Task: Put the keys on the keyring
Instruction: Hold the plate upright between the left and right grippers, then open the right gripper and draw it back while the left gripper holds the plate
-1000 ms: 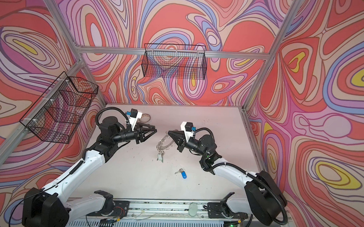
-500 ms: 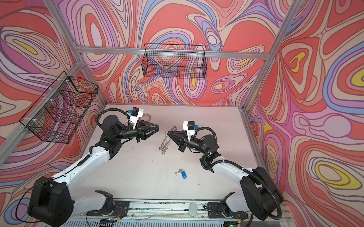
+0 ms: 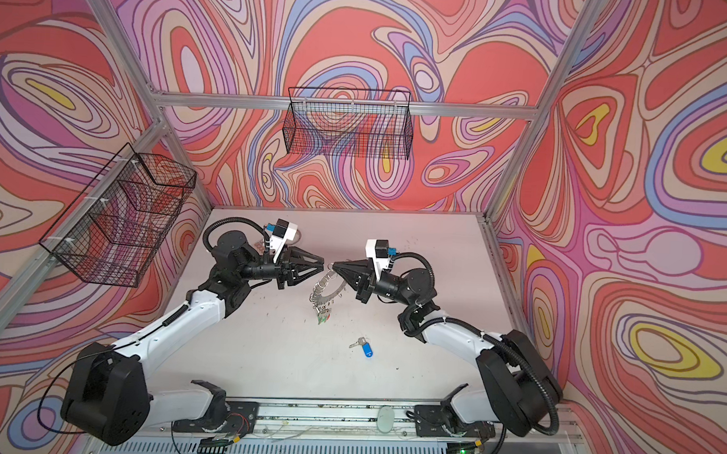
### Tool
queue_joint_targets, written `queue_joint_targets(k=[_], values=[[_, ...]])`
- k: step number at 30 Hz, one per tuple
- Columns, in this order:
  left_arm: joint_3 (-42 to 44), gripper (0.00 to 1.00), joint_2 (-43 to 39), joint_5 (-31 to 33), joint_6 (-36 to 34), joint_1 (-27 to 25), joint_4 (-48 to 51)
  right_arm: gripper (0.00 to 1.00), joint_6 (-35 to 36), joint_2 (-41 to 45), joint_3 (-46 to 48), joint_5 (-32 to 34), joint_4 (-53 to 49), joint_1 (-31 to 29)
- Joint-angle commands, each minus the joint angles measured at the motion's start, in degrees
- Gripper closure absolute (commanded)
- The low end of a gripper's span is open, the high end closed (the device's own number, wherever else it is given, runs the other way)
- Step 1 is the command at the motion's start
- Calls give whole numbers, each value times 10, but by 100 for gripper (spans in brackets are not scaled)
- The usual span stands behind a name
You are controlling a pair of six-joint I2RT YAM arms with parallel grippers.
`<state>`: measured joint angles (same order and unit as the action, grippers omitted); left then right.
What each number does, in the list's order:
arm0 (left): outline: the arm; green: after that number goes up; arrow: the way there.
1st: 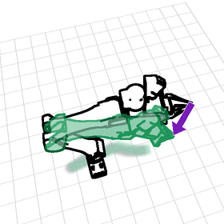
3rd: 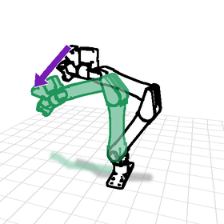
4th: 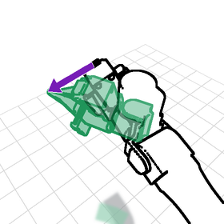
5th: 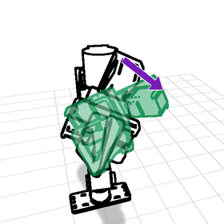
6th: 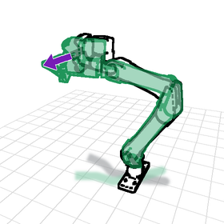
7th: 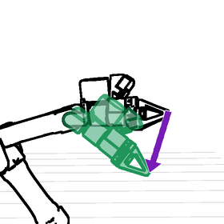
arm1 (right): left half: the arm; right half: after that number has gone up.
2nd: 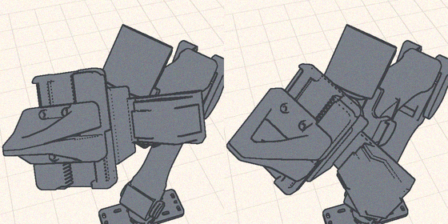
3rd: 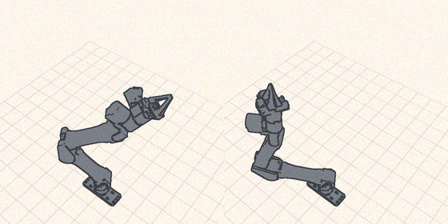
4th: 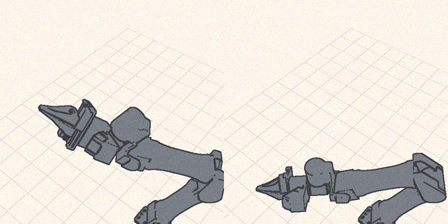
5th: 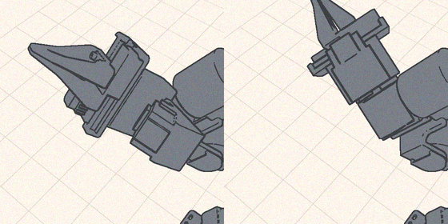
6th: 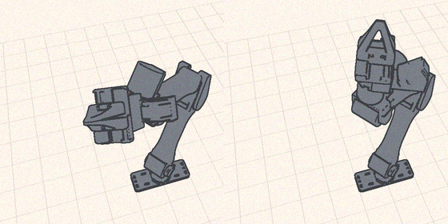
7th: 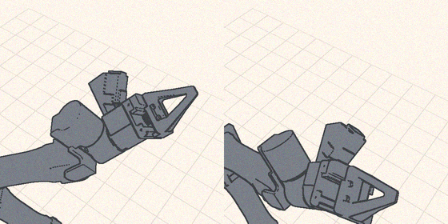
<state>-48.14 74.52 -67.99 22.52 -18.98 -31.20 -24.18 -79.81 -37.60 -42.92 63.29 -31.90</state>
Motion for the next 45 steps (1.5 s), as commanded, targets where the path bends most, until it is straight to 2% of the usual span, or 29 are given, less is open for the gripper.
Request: queue_joint_targets(k=[1,14,19,21,23,27,31,33,36,39,42,45], values=[[-19,65,8,-14,-7,-6,-28,100,-9,-5,-19,-6,34,3],[-21,68,21,-10,8,-33,-53,100,-14,-7,-19,-8,33,3],[-25,76,22,-4,3,-38,-45,100,-16,-7,-18,-11,34,3],[-26,83,23,-2,-2,-40,-39,100,-17,-7,-18,-12,35,3],[-26,86,24,1,-2,-41,-39,100,-19,-9,-17,-13,36,3],[-28,100,26,1,4,-45,-38,100,-21,-11,-17,-17,38,3],[-28,100,17,10,13,-45,-33,100,-21,-12,-18,-24,34,3],[-30,100,8,22,5,-45,-12,100,-17,-11,-21,-28,24,3],[-49,100,-17,70,-82,-48,115,100,-14,-8,-28,-33,1,8],[-66,100,-39,112,-158,-56,216,78,-29,6,-20,-13,0,24],[-60,100,-53,125,-161,-57,221,63,-45,21,-11,10,-12,48],[-62,100,-63,144,-178,-62,246,54,-52,41,-7,35,-53,69]])
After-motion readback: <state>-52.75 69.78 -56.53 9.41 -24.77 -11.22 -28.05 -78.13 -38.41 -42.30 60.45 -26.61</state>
